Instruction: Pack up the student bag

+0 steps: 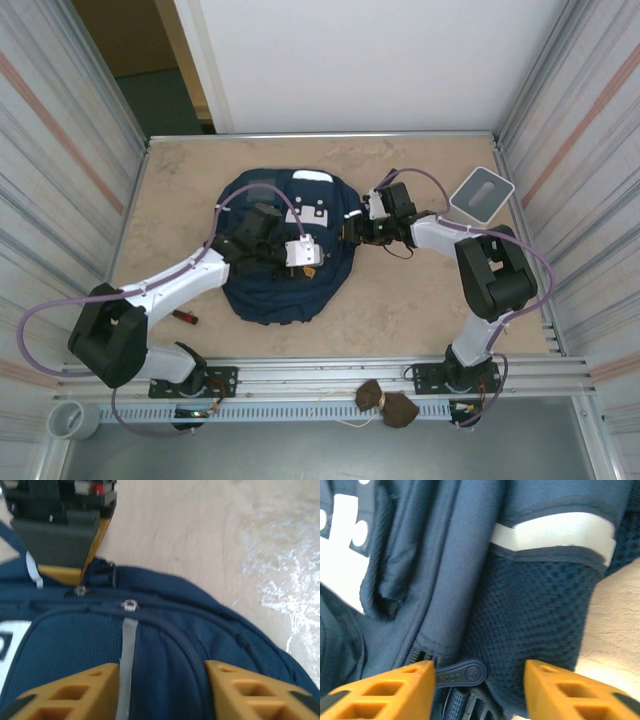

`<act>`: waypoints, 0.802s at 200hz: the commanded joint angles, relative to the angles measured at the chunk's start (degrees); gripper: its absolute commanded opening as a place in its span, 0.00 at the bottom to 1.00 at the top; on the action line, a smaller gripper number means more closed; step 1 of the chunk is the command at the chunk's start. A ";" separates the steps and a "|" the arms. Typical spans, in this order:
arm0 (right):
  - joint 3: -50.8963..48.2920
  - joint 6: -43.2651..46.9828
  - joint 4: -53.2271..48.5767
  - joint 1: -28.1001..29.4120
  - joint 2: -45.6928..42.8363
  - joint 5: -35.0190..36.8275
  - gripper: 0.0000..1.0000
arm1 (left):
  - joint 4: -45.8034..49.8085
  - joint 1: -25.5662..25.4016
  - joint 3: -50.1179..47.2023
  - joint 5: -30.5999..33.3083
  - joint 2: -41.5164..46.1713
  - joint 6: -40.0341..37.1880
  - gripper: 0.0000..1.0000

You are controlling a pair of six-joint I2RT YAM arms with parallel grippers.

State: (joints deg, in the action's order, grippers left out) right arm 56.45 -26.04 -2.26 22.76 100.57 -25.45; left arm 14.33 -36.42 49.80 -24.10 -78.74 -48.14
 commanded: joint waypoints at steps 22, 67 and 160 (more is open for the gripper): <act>-4.31 -5.62 2.42 2.34 -2.22 1.53 0.20 | 3.55 0.62 0.81 5.88 1.10 -0.05 0.23; -9.34 -5.95 3.44 6.88 -8.42 3.25 0.04 | 0.60 6.28 -1.38 -3.10 1.83 -5.42 0.03; -11.64 11.92 3.47 10.55 -18.37 -8.32 0.37 | -25.14 19.56 -13.77 -39.76 11.11 1.75 0.00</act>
State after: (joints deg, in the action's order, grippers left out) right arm 41.56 -25.41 4.25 33.26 85.03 -27.24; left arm -2.90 -17.19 35.97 -50.57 -70.76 -48.93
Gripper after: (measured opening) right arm 0.314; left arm 0.098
